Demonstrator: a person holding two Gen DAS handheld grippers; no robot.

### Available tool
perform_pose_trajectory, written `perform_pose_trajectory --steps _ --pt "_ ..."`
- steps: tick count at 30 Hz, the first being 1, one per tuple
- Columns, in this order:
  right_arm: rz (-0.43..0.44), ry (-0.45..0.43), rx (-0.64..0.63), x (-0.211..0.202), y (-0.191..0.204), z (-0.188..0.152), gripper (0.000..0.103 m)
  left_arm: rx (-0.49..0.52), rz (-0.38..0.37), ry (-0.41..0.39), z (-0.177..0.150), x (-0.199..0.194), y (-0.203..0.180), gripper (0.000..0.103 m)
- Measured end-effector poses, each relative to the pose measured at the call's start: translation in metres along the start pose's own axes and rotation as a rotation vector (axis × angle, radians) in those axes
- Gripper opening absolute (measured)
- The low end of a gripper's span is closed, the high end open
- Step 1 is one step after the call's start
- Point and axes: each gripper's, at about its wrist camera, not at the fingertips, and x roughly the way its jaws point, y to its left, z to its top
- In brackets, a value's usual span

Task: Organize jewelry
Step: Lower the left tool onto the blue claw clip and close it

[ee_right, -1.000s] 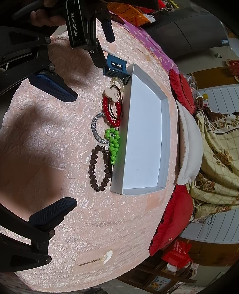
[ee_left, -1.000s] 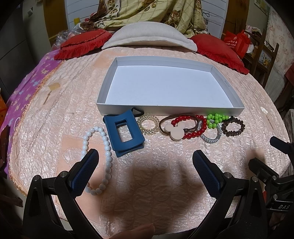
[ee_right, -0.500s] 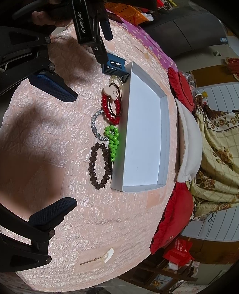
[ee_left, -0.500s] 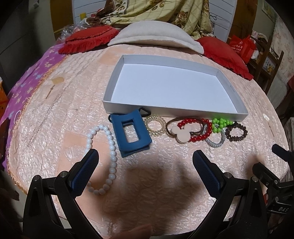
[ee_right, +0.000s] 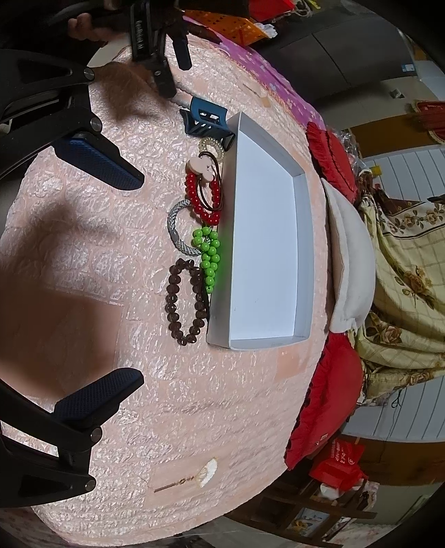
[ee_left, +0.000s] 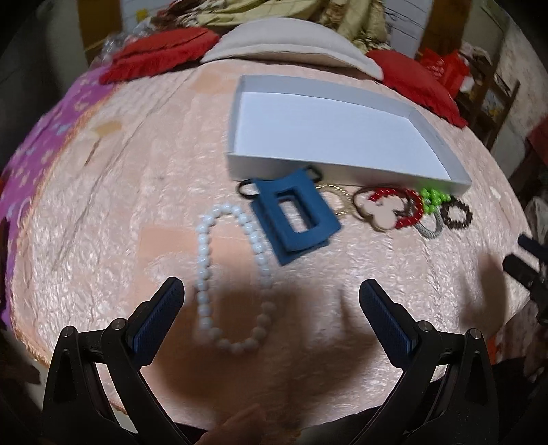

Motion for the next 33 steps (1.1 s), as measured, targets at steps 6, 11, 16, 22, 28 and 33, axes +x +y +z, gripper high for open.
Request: perform_pose_trajectory --steps 6,11,16,22,28,33 --pt "0.000 0.002 -0.003 0.001 0.002 0.000 0.103 -0.086 -0.035 -0.006 0.002 -0.004 0.019 0.102" --pt "0.001 0.002 -0.003 0.001 0.003 0.000 0.103 -0.084 -0.052 -0.003 0.002 -0.002 0.019 0.102" --pt "0.005 -0.001 -0.008 0.001 0.006 0.000 0.103 -0.053 -0.079 -0.033 0.009 -0.003 0.006 0.102" --pt "0.004 0.001 -0.022 0.003 0.010 0.001 0.103 0.012 -0.058 -0.022 0.033 0.012 -0.016 0.100" --pt "-0.001 -0.008 -0.015 -0.001 0.005 0.000 0.103 0.046 -0.019 0.015 0.045 0.032 -0.023 0.080" --pt "0.005 -0.013 -0.006 -0.003 0.001 0.000 0.103 0.046 0.001 0.016 0.043 0.039 -0.026 0.062"
